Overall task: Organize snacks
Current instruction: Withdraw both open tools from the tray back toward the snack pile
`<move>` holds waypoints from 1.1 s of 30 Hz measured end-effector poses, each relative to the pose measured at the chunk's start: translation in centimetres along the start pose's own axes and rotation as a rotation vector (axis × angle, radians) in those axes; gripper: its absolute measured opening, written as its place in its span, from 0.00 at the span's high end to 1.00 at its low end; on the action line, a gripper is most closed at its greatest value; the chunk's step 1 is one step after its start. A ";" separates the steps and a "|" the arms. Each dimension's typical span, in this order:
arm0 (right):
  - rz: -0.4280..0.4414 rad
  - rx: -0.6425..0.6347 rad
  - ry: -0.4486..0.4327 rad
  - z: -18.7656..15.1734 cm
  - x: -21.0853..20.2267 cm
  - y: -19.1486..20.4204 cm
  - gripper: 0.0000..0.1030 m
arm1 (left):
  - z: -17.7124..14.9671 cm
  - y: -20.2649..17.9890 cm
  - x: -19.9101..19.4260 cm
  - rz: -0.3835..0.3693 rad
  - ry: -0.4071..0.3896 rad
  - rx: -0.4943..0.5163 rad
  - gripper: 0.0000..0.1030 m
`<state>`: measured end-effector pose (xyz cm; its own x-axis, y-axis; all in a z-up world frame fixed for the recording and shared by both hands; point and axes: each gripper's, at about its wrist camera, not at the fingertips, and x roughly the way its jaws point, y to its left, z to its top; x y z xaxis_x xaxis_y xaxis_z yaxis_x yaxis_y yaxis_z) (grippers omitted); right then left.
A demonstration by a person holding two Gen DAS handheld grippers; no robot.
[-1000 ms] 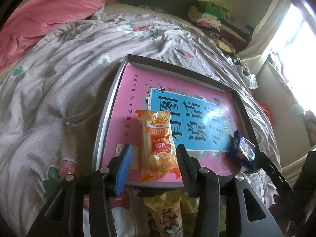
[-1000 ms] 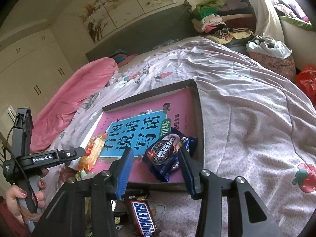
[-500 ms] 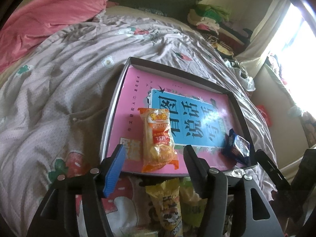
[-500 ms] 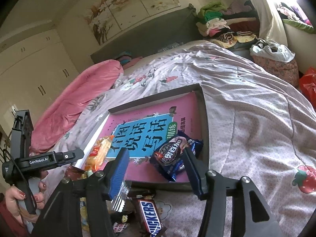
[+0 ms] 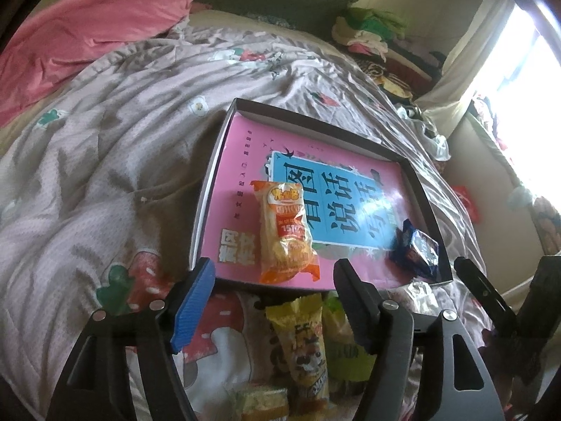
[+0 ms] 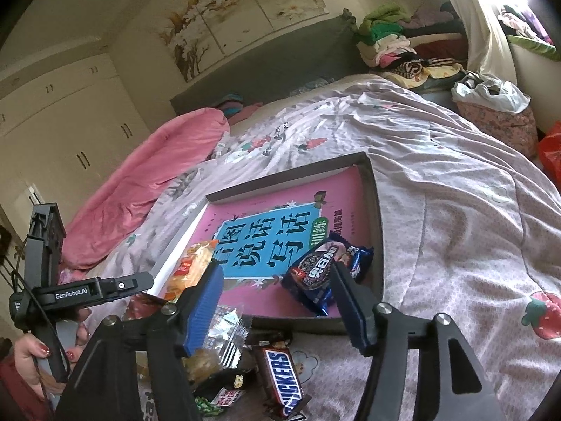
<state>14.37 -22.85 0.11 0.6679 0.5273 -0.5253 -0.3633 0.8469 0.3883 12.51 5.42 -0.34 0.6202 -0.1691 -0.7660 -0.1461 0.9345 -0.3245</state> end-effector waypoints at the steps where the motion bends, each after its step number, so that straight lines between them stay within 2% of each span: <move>1: 0.001 -0.004 -0.001 0.0 0.0 0.1 0.39 | -0.1 0.0 -0.1 0.000 0.000 0.002 0.28; 17: 0.018 -0.029 -0.001 -0.5 -0.8 1.2 0.36 | -1.3 0.3 -1.3 0.006 0.016 0.031 0.27; 21: 0.034 -0.045 0.000 -0.5 -1.0 1.8 0.32 | -1.7 0.4 -1.5 0.012 0.020 0.045 0.27; 33: 0.053 -0.089 0.030 -1.4 -0.9 3.5 0.31 | -2.7 1.0 -2.2 0.020 0.032 0.062 0.27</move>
<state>11.56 -20.24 0.90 0.6270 0.5718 -0.5291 -0.4545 0.8201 0.3477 8.92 5.92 -0.47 0.5925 -0.1597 -0.7896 -0.1096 0.9551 -0.2754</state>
